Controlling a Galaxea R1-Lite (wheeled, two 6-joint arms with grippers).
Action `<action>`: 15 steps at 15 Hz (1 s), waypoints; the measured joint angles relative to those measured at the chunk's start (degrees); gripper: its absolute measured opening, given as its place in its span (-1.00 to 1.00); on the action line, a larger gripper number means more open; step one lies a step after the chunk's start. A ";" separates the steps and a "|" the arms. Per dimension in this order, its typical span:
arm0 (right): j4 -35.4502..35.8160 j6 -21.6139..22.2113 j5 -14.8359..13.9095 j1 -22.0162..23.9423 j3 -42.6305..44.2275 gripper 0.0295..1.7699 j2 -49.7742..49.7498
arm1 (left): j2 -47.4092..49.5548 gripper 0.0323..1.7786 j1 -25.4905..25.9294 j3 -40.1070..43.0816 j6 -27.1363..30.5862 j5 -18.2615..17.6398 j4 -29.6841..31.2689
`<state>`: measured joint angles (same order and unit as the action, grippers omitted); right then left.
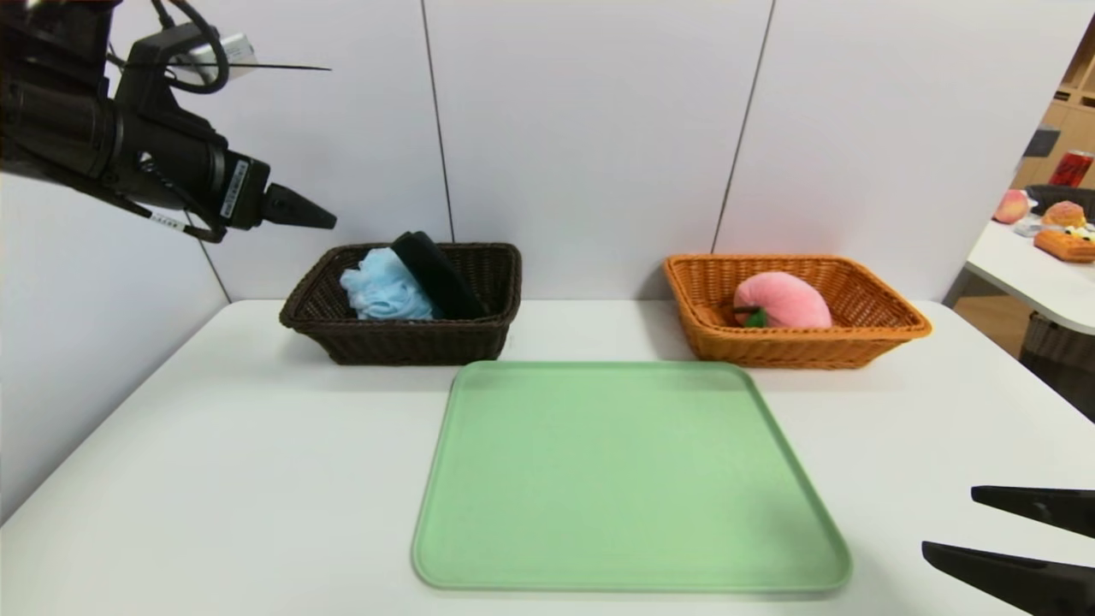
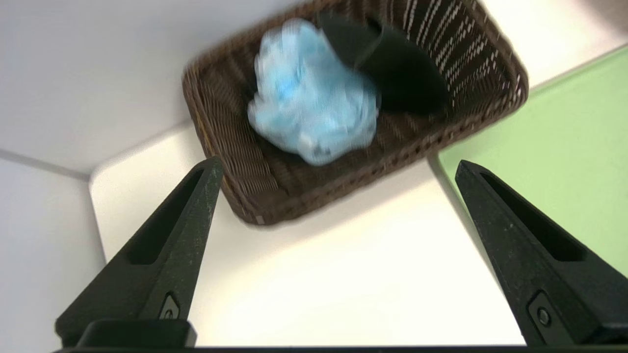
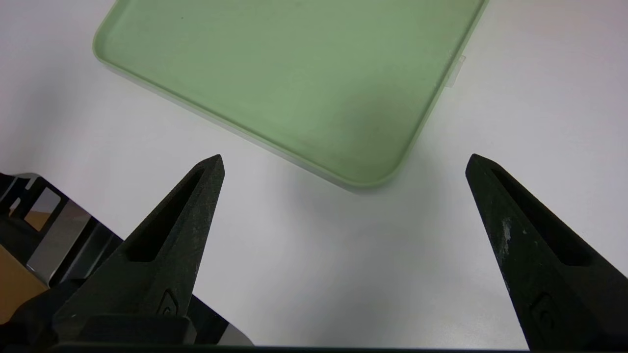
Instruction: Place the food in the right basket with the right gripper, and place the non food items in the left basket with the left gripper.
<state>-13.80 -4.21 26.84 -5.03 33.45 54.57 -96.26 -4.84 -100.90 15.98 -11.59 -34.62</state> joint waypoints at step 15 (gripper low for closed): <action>-2.73 -0.20 -10.03 -0.34 -2.36 0.92 -13.42 | 33.67 0.90 -0.01 46.30 -16.66 12.85 3.64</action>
<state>-16.53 -4.40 16.81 -5.38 31.09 41.14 -62.59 -4.85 -54.60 -0.68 1.26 -30.98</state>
